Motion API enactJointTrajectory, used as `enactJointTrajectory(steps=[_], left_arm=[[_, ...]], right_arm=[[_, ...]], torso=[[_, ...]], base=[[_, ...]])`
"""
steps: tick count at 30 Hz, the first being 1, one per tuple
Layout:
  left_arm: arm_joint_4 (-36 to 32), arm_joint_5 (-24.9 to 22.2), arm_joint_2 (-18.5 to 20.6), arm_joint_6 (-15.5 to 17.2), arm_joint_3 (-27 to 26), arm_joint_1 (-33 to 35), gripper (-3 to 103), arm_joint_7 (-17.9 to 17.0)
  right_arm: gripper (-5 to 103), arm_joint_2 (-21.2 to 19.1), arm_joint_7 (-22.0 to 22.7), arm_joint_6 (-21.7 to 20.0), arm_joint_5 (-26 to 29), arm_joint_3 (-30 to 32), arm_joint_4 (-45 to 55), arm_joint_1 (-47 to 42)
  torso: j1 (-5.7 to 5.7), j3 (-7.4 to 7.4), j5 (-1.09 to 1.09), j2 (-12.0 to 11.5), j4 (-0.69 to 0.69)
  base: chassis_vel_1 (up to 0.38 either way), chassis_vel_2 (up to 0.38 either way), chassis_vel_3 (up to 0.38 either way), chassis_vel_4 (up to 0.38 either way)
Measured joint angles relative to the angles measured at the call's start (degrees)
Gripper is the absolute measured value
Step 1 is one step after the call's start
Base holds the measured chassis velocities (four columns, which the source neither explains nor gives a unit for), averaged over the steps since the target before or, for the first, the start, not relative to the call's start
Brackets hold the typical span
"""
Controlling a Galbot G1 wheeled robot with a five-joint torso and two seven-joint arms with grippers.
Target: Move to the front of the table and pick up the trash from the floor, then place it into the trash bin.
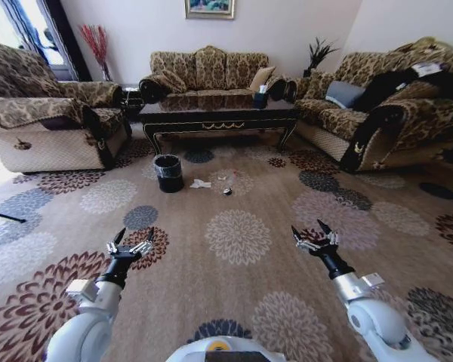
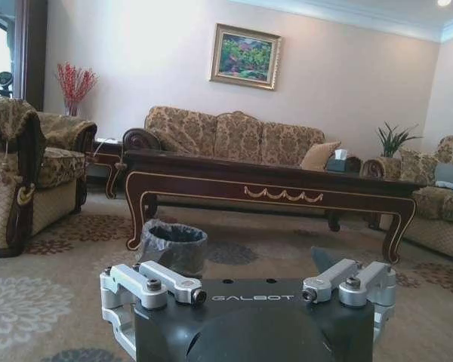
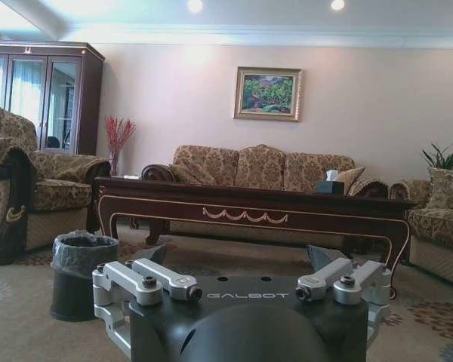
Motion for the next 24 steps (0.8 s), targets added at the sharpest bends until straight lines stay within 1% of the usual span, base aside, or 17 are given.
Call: enactJointTrajectory(steps=[3,6,8,12,15,16,17,19,20,23,24], left_arm=[[-0.04,-0.02,-0.07,0.01,-0.09,0.07,100,0.0],[0.05,0.03,-0.21,0.02,-0.08,0.07,100,0.0],[0.16,0.12,-0.29,0.02,0.01,0.07,100,0.0],[0.5,0.26,-0.24,0.02,0.15,-0.16,100,0.01],[0.52,0.45,-0.23,0.03,0.33,-0.24,100,0.02],[0.53,0.58,-0.25,0.03,0.53,-0.27,100,0.03],[0.54,0.67,-0.28,0.05,0.67,-0.27,100,0.03],[0.53,0.82,-0.32,0.05,0.84,-0.31,100,0.05],[0.53,0.82,-0.32,0.05,0.84,-0.31,100,0.05],[0.6,0.83,-0.22,0.06,0.87,-0.39,100,0.06],[0.59,0.83,-0.17,0.05,0.81,-0.38,100,0.08]], right_arm=[[100,0.06,-0.05,0.02,-0.27,-0.45,-0.26,0.34],[100,0.07,-0.07,0.01,-0.38,-0.81,-0.38,0.75],[100,0.07,-0.09,-0.03,-0.5,-1.12,-0.51,1.11],[100,0.05,-0.11,-0.14,-0.63,-1.32,-0.88,1.39],[100,-0.04,-0.18,-0.14,-0.65,-1.32,-1.05,1.44],[100,-0.08,-0.2,-0.14,-0.64,-1.32,-1.17,1.44],[100,-0.11,-0.21,-0.14,-0.65,-1.32,-1.21,1.43],[100,-0.13,-0.23,-0.15,-0.65,-1.31,-1.22,1.39],[100,-0.13,-0.23,-0.15,-0.65,-1.31,-1.22,1.39],[100,-0.23,-0.26,-0.2,-0.65,-1.31,-1.21,1.36],[100,-0.27,-0.26,-0.21,-0.65,-1.3,-1.21,1.41]], torso=[[0.0,0.01,0.03,0.03,0.01],[0.0,0.05,0.0,0.03,0.01],[-0.01,0.04,0.04,0.07,0.01],[0.0,0.07,0.0,0.08,0.0],[-0.01,0.07,0.05,0.11,0.02],[0.0,0.09,0.0,0.11,-0.03],[0.0,0.1,-0.02,0.1,-0.02],[-0.01,0.09,0.07,0.13,0.02],[-0.01,0.09,0.07,0.13,0.02],[0.0,0.11,-0.02,0.13,0.0],[0.0,0.1,0.05,0.14,0.0]], base=[[-0.328,0.314,0.329,-0.313],[-0.32,0.336,0.342,-0.315],[-0.364,0.356,0.36,-0.353],[-0.364,0.35,0.354,-0.358],[-0.376,0.366,0.352,-0.408],[-0.361,0.349,0.331,-0.36],[-0.328,0.349,0.331,-0.376],[-0.335,0.382,0.348,-0.373],[-0.335,0.382,0.347,-0.37],[-0.33,0.331,0.361,-0.327],[-0.345,0.344,0.378,-0.33]])
